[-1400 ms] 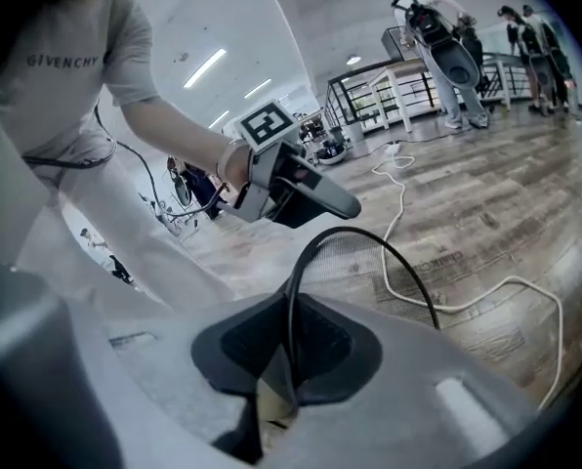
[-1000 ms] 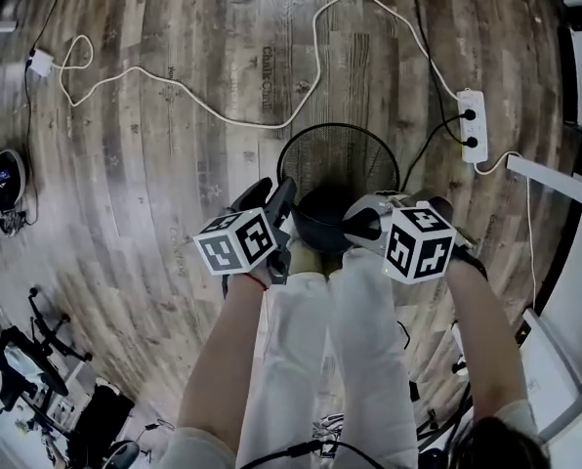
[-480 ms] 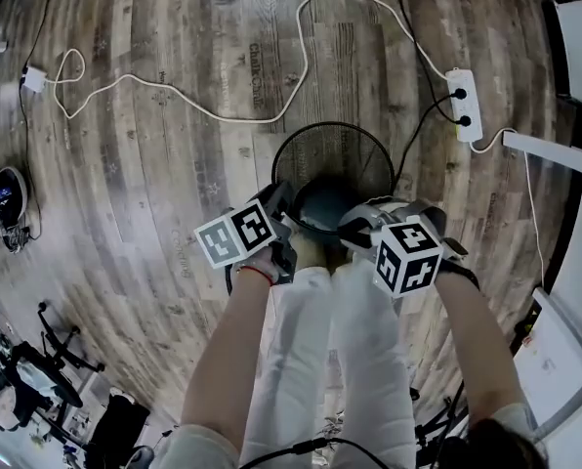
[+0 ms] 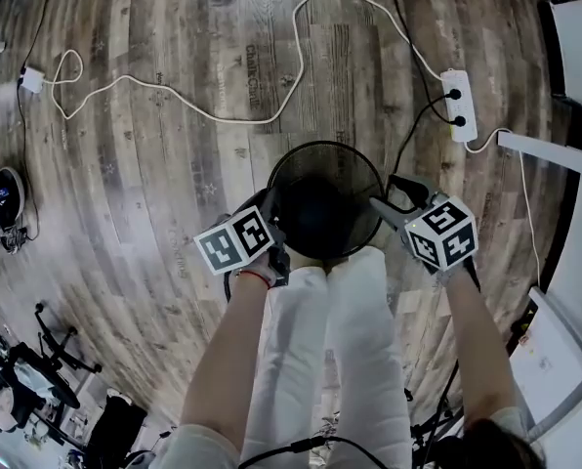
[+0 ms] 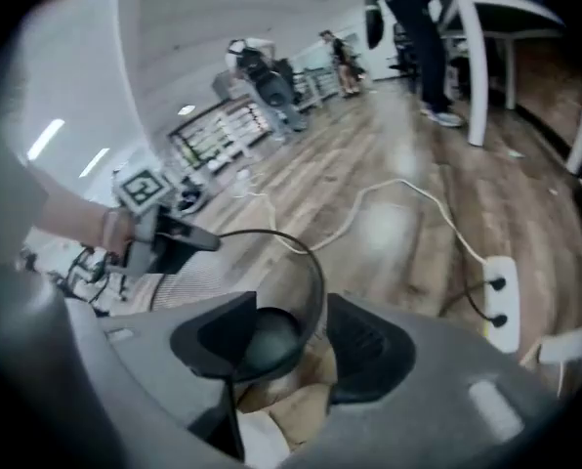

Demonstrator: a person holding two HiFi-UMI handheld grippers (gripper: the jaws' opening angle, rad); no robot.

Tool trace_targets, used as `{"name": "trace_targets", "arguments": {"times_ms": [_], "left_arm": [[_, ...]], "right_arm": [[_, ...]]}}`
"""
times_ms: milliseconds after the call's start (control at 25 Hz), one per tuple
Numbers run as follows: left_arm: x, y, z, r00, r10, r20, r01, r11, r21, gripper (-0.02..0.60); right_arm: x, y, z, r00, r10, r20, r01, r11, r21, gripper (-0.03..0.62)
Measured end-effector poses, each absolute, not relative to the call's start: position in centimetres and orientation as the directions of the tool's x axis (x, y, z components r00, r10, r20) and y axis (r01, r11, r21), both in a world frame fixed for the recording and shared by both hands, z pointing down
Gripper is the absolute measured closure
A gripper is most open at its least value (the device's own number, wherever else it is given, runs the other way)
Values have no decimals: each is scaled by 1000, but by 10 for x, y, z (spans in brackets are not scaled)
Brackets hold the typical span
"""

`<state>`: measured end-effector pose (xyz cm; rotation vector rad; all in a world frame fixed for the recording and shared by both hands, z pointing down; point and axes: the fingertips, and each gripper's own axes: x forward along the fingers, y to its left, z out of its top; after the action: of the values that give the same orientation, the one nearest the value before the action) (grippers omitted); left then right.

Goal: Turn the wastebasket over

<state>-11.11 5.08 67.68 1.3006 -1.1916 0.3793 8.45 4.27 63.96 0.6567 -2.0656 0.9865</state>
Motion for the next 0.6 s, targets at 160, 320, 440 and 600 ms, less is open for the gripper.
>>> {"name": "trace_targets", "arguments": {"times_ms": [160,320,440,600], "left_arm": [[-104,47,675,402,-386,830,-820,252,514,523],[-98,44,674,422,-394,816,-821,215,529,523],[-99,44,673,419,-408,811,-826,199,527,523],[-94,49,672,442,-400,803,-820,181,542,523]], "right_arm": [[110,51,681,-519,-136,844,-840,263,-474,375],[96,80,705,-525,-56,849,-843,173,-510,386],[89,93,717,-515,-48,856,-854,107,-509,446],[100,97,722,-472,-76,878,-880,-10,-474,502]]}}
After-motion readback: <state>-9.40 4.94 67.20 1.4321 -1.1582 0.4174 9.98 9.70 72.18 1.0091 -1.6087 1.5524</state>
